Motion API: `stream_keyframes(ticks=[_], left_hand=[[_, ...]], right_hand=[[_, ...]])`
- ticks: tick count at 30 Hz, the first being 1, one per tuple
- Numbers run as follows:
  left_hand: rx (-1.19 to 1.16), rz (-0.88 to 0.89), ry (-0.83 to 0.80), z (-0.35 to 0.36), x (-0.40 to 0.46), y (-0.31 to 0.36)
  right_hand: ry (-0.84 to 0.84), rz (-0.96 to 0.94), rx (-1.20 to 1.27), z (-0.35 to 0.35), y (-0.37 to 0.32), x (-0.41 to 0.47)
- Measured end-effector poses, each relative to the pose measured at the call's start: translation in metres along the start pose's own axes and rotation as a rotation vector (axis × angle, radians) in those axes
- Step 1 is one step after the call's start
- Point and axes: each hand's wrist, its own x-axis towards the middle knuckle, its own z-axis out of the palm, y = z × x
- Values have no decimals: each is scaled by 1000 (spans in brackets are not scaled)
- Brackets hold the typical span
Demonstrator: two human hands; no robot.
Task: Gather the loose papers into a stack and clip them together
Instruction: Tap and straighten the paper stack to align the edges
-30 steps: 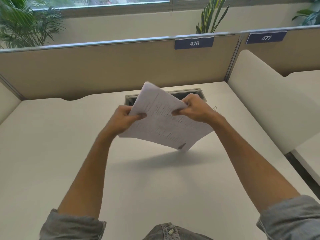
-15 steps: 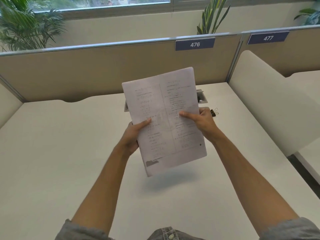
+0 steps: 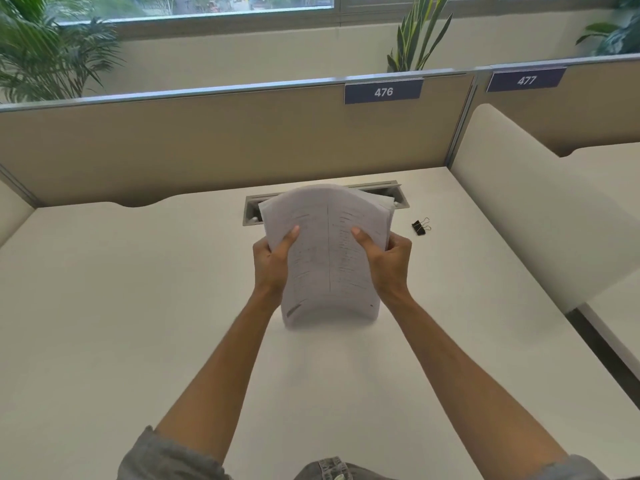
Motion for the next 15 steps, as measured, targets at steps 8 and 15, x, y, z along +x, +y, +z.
stream_keyframes(ticks=[8,15], left_hand=[[34,-72,-96,-9,-1,-20],[0,-162,-96,-11,1,-28]], right_hand=[[-78,134,-3,-4,25,-5],[-151,218,-20,-13,43,-6]])
